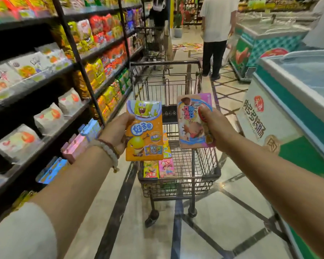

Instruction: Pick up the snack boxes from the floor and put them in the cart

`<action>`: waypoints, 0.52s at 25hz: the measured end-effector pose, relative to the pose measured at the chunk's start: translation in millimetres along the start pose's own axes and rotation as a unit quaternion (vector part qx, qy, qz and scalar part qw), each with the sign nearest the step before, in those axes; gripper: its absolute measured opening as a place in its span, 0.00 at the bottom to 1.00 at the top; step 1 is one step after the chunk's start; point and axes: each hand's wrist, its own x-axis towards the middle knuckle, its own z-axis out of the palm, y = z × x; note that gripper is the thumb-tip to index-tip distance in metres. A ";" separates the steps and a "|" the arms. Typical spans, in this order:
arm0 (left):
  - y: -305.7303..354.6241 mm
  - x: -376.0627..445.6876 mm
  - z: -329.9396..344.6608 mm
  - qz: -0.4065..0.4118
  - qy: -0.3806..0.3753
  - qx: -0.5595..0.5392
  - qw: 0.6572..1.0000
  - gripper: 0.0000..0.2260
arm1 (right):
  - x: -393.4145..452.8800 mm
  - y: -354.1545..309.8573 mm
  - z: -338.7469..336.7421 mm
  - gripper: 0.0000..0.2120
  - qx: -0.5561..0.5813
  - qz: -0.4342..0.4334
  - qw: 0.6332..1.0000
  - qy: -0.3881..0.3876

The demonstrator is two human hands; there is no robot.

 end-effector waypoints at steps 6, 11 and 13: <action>-26.0 100.2 19.8 -0.040 0.045 -0.003 0.998 0.09 | 118.1 40.0 -4.8 0.14 -0.005 0.053 0.998 -0.025; -45.7 178.7 12.0 -0.048 0.065 0.028 0.996 0.08 | 203.7 84.3 7.6 0.16 0.002 0.118 0.992 -0.032; -53.4 213.4 10.1 -0.043 0.066 0.055 0.995 0.07 | 232.9 104.5 16.7 0.17 0.011 0.137 0.990 -0.024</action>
